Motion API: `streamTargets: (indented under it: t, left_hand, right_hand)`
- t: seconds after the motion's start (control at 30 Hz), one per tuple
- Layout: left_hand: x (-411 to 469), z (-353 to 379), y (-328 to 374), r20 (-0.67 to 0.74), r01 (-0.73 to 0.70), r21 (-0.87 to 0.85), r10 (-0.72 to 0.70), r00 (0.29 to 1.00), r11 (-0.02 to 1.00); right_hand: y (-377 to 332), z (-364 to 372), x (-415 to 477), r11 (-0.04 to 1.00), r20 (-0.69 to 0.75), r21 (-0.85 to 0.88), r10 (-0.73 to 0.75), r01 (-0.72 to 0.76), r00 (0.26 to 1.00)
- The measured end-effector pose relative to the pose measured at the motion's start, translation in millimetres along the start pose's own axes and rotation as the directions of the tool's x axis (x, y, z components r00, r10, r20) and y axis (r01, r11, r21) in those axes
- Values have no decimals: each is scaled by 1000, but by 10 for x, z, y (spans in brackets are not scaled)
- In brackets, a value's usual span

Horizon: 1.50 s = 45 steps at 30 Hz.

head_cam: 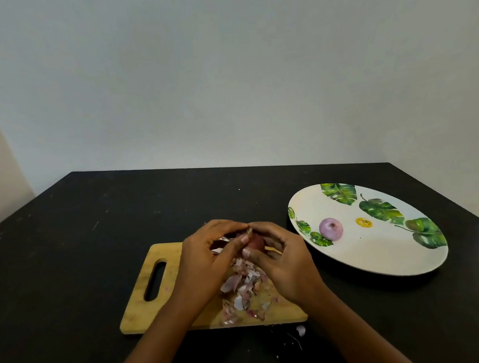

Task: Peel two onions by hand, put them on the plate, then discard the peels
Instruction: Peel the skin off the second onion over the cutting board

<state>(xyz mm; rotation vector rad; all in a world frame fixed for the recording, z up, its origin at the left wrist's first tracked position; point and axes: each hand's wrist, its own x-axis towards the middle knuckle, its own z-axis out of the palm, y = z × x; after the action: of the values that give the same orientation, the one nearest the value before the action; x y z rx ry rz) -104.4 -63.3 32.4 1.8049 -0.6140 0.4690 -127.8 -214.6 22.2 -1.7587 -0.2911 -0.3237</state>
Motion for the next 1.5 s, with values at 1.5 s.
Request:
streamTargets:
  t: [1.5]
  left_hand:
    - [-126, 187, 186, -340, 271, -207, -328, 881, 940]
  right_hand:
    - [133, 188, -65, 910, -201, -399, -208, 114, 957]
